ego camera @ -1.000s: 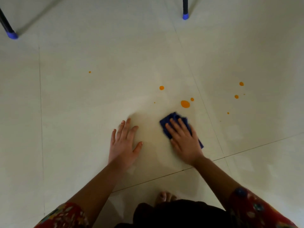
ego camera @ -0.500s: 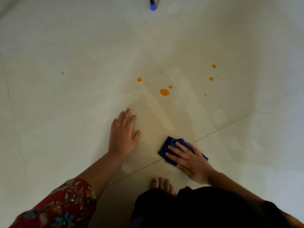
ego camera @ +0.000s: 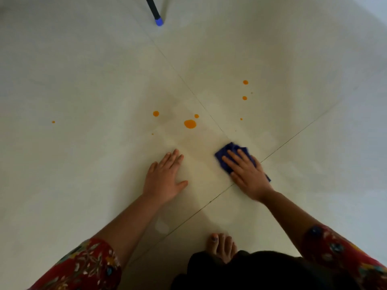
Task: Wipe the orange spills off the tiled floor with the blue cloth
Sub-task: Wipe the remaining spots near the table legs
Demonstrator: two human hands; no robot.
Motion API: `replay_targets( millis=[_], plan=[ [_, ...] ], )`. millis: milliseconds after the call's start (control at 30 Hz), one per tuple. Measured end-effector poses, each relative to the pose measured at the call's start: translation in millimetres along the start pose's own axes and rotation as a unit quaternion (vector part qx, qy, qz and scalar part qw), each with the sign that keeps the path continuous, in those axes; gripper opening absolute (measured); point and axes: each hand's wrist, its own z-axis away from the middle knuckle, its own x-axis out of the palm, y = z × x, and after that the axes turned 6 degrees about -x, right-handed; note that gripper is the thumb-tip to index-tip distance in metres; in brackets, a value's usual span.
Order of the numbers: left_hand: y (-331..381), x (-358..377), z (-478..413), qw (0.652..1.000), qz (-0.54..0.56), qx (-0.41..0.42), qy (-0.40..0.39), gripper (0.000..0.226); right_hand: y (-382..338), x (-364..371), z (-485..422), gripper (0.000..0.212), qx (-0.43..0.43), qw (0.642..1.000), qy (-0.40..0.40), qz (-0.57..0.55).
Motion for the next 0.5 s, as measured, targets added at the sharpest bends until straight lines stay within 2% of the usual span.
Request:
replay_targets(
  millis=[100, 167, 200, 267, 333, 367, 400, 500],
  plan=[
    [-2, 4, -2, 0.998, 0.022, 0.0, 0.06, 0.076, 27, -16, -43, 0.051, 0.165, 0.985, 0.048, -0.027],
    [3, 2, -11, 0.994, 0.041, -0.002, 0.098, 0.077, 22, -26, -83, 0.051, 0.21, 0.975, 0.059, -0.05],
    [6, 0, -19, 0.993, 0.044, 0.002, 0.108, 0.077, 15, -28, -96, 0.051, 0.203, 0.976, 0.06, -0.051],
    [13, -8, -39, 0.995, 0.041, 0.006, 0.09, 0.081, 1, -24, -98, 0.052, 0.119, 0.991, 0.059, -0.026],
    [19, -19, -61, 0.997, 0.03, 0.007, 0.066, 0.09, 1, -16, -71, 0.054, 0.025, 0.999, 0.031, 0.012],
    [20, -26, -68, 0.998, 0.019, 0.006, 0.066, 0.094, 7, -14, -56, 0.053, 0.013, 0.999, 0.024, 0.021],
    [22, -33, -79, 0.997, 0.013, 0.008, 0.07, 0.097, 22, -15, -49, 0.053, 0.027, 0.999, 0.024, 0.028],
    [23, -46, -103, 0.998, 0.001, 0.012, 0.066, 0.106, 58, -28, -70, 0.054, 0.144, 0.988, 0.055, 0.013]
  ],
)
